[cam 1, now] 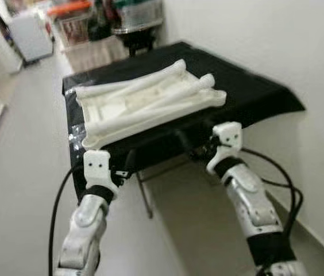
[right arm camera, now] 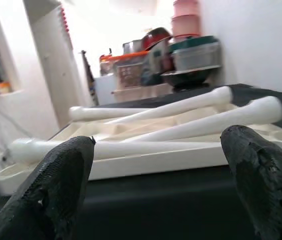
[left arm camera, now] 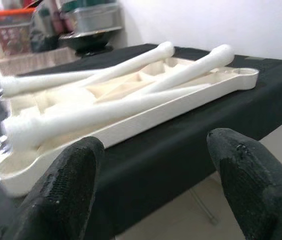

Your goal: Building children table

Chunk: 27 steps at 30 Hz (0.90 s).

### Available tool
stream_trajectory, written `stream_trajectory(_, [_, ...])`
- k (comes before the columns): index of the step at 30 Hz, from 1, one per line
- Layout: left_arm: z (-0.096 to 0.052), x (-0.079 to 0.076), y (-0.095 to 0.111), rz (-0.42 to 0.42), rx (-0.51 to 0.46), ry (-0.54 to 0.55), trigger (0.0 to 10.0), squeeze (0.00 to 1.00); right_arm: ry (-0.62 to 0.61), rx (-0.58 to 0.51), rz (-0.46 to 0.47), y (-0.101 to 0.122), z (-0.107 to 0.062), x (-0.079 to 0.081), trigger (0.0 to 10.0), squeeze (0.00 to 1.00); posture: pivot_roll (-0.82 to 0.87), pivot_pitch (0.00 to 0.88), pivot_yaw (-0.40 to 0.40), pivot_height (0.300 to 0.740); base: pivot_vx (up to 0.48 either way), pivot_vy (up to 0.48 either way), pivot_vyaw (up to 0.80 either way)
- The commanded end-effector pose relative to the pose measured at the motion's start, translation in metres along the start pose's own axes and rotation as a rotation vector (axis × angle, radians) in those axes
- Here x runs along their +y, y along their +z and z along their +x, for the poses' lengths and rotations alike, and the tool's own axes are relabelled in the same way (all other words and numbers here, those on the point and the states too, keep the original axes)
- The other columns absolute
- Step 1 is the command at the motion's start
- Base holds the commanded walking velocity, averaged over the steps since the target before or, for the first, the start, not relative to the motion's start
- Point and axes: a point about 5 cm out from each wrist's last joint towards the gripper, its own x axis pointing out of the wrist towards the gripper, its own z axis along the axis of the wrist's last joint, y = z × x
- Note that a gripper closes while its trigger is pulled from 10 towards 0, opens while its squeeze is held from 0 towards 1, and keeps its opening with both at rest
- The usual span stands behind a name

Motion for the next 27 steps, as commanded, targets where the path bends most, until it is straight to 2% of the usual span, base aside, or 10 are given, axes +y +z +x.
stream_trajectory(1, [0.0,0.002,-0.002,0.002,0.019,0.002,10.0,0.0,0.001,-0.001,0.014,0.0,0.002,0.002,10.0,0.0,-0.13,0.0,0.117,0.74,0.292,0.0,0.0])
stream_trajectory(16, [0.012,-0.007,0.004,-0.016,-0.007,-0.03,10.0,0.0,0.043,-0.02,0.025,0.007,0.006,0.009,10.0,0.0,-0.14,0.0,0.111,0.74,0.293,0.0,0.0])
stream_trajectory(21, [0.014,-0.009,0.007,-0.022,-0.018,-0.032,10.0,0.0,0.067,-0.032,0.008,0.011,0.009,0.011,10.0,0.0,-0.15,0.0,0.101,0.74,0.285,0.0,0.0])
stream_trajectory(23, [0.015,-0.009,0.007,-0.025,-0.022,-0.031,10.0,0.0,0.091,-0.04,-0.026,0.014,0.009,0.013,10.0,0.0,-0.15,0.0,0.095,0.74,0.283,0.0,0.0])
stream_trajectory(27, [0.016,-0.01,0.008,-0.031,-0.031,-0.025,10.0,0.0,0.17,-0.022,-0.027,0.018,0.011,0.017,10.0,0.0,-0.14,0.0,0.073,0.74,0.283,0.0,0.8])
